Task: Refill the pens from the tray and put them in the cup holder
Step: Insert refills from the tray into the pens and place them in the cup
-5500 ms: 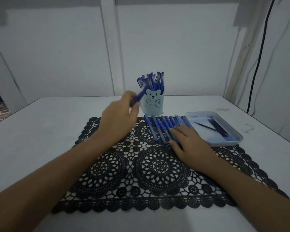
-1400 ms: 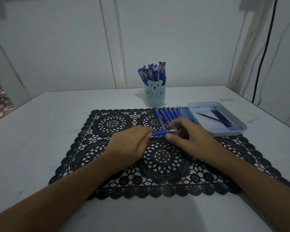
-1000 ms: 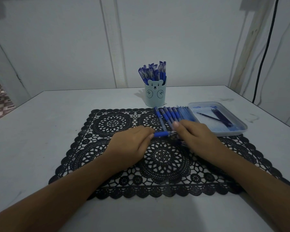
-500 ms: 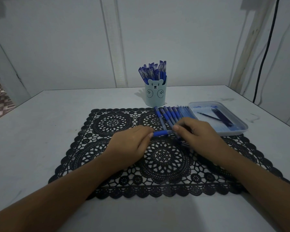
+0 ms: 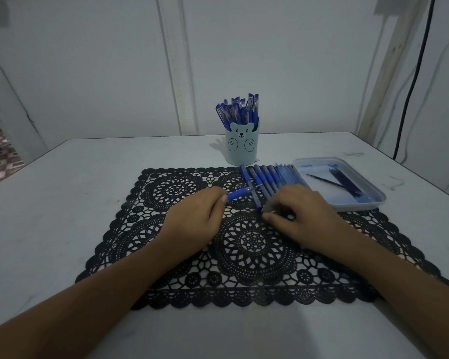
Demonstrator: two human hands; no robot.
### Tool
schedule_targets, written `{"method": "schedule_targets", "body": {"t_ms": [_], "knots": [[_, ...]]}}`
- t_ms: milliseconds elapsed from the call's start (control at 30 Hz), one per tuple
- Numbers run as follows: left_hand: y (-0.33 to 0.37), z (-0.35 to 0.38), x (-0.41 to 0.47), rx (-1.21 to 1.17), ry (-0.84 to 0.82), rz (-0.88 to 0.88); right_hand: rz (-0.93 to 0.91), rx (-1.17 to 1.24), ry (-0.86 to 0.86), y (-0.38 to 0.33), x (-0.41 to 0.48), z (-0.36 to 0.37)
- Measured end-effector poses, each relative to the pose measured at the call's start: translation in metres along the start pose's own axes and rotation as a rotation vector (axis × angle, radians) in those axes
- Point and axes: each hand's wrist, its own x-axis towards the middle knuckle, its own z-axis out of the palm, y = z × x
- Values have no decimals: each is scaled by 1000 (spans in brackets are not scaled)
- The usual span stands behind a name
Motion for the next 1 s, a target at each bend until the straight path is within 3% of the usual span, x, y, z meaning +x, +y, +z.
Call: {"method": "schedule_targets", "body": {"t_ms": [100, 233, 433, 733, 900, 1000], "knots": [[1, 0, 0, 14, -4, 16, -35, -152, -116, -1, -2, 3], [1, 1, -1, 15, -1, 26, -20, -167, -95, -2, -1, 3], [0, 2, -2, 8, -2, 91, 192, 316, 87, -7, 1, -6], [0, 3, -2, -22, -35, 124, 318, 522, 129, -5, 3, -8], [-3, 3, 0, -61, -22, 56, 580, 930, 472, 11, 9, -19], [-2, 2, 0, -44, -17, 40, 640, 980, 760, 26, 12, -32]]}}
